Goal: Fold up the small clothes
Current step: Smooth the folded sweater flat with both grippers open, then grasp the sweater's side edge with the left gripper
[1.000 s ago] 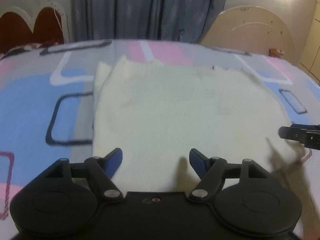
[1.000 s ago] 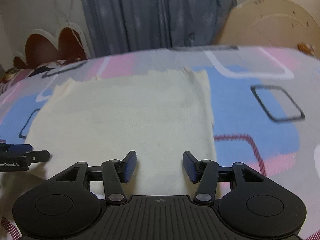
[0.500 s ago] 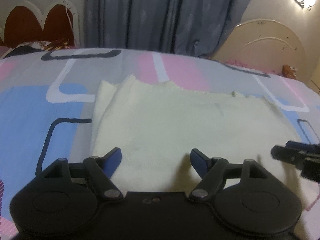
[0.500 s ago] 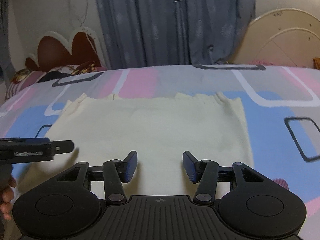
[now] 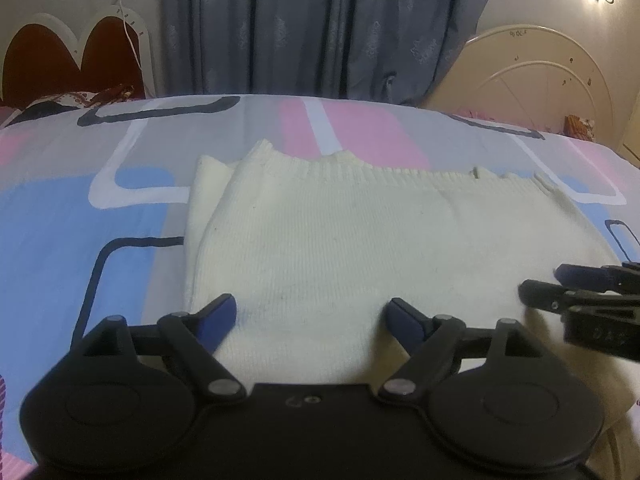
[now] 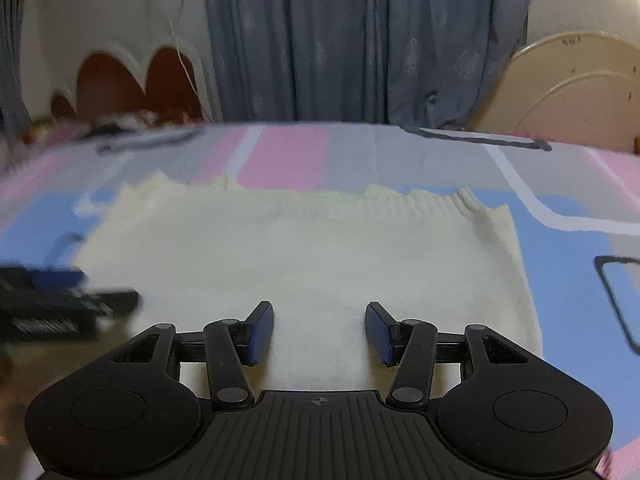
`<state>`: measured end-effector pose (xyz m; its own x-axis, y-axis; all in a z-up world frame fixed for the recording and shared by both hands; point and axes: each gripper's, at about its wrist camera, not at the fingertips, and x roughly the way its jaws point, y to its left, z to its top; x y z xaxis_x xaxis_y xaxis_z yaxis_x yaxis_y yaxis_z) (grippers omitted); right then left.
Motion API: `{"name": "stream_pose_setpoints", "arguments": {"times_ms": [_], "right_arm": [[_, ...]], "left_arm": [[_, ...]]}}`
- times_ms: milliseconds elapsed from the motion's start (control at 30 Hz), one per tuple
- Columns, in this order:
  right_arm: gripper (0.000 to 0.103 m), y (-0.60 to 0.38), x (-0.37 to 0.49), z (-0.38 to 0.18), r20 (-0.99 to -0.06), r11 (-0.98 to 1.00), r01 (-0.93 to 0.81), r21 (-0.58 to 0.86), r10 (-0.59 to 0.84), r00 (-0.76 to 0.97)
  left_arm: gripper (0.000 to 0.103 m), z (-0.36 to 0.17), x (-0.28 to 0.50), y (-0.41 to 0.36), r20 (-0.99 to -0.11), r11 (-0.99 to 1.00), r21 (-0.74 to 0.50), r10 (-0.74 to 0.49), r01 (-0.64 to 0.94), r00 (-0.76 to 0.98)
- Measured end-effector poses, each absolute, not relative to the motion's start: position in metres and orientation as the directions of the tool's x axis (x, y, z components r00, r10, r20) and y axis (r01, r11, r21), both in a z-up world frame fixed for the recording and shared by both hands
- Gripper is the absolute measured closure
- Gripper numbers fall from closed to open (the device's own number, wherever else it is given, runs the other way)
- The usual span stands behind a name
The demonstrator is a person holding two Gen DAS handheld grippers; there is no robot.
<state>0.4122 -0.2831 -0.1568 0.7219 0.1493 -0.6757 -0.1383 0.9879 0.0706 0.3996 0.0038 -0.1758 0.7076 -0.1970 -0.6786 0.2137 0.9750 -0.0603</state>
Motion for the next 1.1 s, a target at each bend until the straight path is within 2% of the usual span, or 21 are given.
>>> {"name": "stream_pose_setpoints", "arguments": {"times_ms": [167, 300, 600, 933, 1100], "right_arm": [[0.052, -0.286, 0.410, -0.155, -0.670, 0.986, -0.147, 0.078, 0.161, 0.724], [0.052, -0.294, 0.400, -0.146, -0.642, 0.978, -0.139, 0.158, 0.209, 0.738], [0.052, -0.291, 0.378, -0.135, -0.636, 0.974, -0.145, 0.177, 0.225, 0.739], [0.052, -0.278, 0.353, -0.139, -0.642, 0.969, -0.150, 0.197, 0.243, 0.727], [0.052, -0.277, 0.345, -0.143, -0.646, 0.968, -0.147, 0.202, 0.245, 0.723]], "left_arm": [[0.021, -0.171, 0.398, 0.008, -0.678, 0.976, -0.083, -0.203, 0.202, 0.706], [0.021, -0.165, 0.391, 0.015, -0.682, 0.974, -0.141, -0.226, 0.178, 0.695], [0.021, -0.162, 0.354, 0.037, -0.708, 0.952, -0.269, -0.297, 0.145, 0.641], [0.028, -0.173, 0.299, 0.059, -0.704, 0.922, -0.378, -0.348, 0.088, 0.619], [0.032, -0.191, 0.280, 0.070, -0.693, 0.875, -0.484, -0.385, 0.002, 0.609]]}}
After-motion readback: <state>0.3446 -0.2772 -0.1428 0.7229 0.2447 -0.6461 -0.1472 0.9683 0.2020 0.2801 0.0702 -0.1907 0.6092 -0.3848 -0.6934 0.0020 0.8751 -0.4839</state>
